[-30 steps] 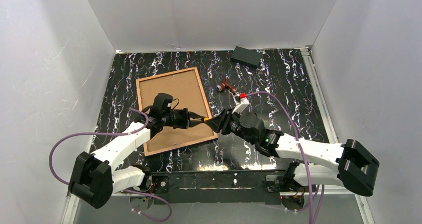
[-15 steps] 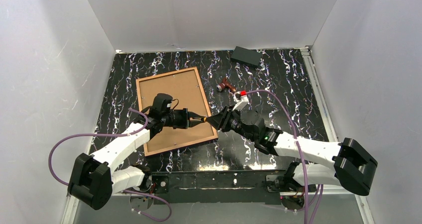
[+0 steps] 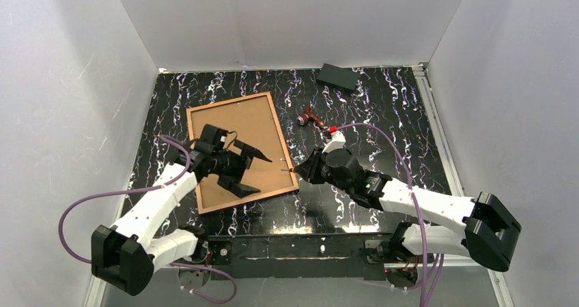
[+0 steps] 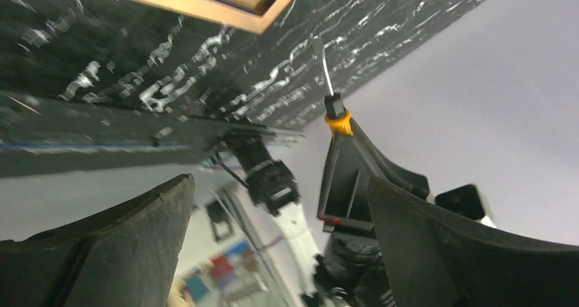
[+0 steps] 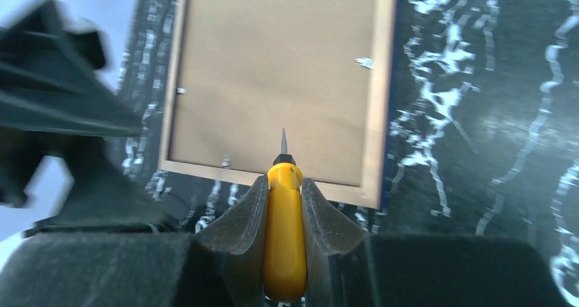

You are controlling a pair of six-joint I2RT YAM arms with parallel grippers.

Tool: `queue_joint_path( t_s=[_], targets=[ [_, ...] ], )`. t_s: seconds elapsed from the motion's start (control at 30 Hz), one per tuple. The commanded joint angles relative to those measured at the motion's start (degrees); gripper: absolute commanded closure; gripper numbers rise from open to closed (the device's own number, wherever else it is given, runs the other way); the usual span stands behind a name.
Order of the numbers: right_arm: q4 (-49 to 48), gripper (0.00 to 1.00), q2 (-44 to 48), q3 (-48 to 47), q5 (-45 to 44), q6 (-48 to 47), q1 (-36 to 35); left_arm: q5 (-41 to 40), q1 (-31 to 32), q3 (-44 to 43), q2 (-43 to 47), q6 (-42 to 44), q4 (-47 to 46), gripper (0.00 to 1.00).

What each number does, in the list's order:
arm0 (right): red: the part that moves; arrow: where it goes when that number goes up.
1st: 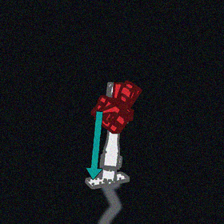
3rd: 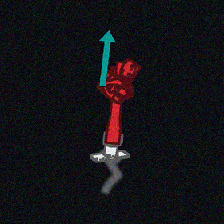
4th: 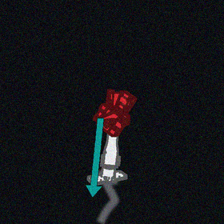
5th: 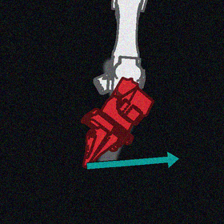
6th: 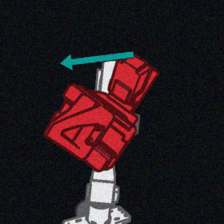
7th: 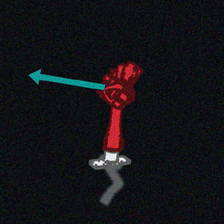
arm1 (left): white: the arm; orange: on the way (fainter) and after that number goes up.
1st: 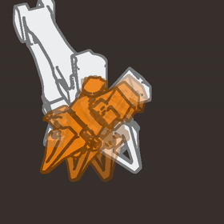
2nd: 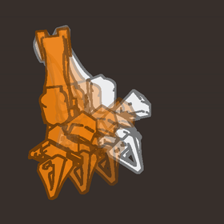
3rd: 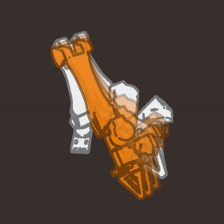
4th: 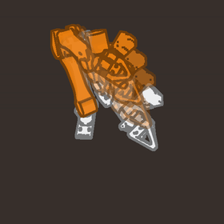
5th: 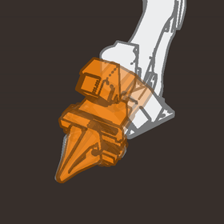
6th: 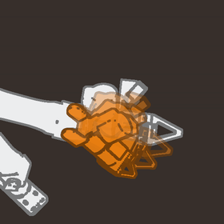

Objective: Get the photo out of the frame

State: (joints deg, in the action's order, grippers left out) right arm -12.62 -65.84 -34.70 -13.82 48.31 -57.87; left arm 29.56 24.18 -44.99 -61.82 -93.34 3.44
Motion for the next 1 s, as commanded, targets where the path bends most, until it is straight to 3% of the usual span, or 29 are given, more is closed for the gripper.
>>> queue_joint_path(
  t_s=[0.0, 0.1, 0.23, 0.4, 0.6, 0.87, 0.97],
  targets=[
    [14.5, 0.99, 1.2, -6.1, -3.9, -5.6, 1.3, -7.9, -3.1, -9.9, -0.6, 30.4, 22.8, 0.02],
    [20.1, 0.99, -0.4, -9.8, -4.6, -9.1, 2.9, -11.3, -3.2, -13.7, -2.5, 46.1, 26.9, 0.02],
    [24.4, 0.99, -5.5, -15.7, -2.6, -12.9, 6.4, -9.8, -3.1, -11.3, -3.0, 56.3, 25.1, 0.08],
    [28.8, 0.99, -14.2, -26.1, -1.2, -16.4, 8.5, -5.0, -3.1, -4.1, -3.5, 56.9, 18.5, 0.2],
    [36.5, 0.99, -25.5, -40.0, -0.2, -18.5, 8.5, -5.1, -3.1, -0.3, -6.5, 57.4, 15.1, 0.49],
    [39.8, 0.99, -32.6, -47.8, 2.4, -20.0, 7.8, -7.3, -3.1, 3.7, -6.7, 54.4, 9.7, 0.76],
    [40.9, 0.99, -34.4, -49.6, 2.6, -20.5, 7.5, -10.7, -3.1, 4.6, -7.1, 52.9, 8.8, 0.9]
  ],
)
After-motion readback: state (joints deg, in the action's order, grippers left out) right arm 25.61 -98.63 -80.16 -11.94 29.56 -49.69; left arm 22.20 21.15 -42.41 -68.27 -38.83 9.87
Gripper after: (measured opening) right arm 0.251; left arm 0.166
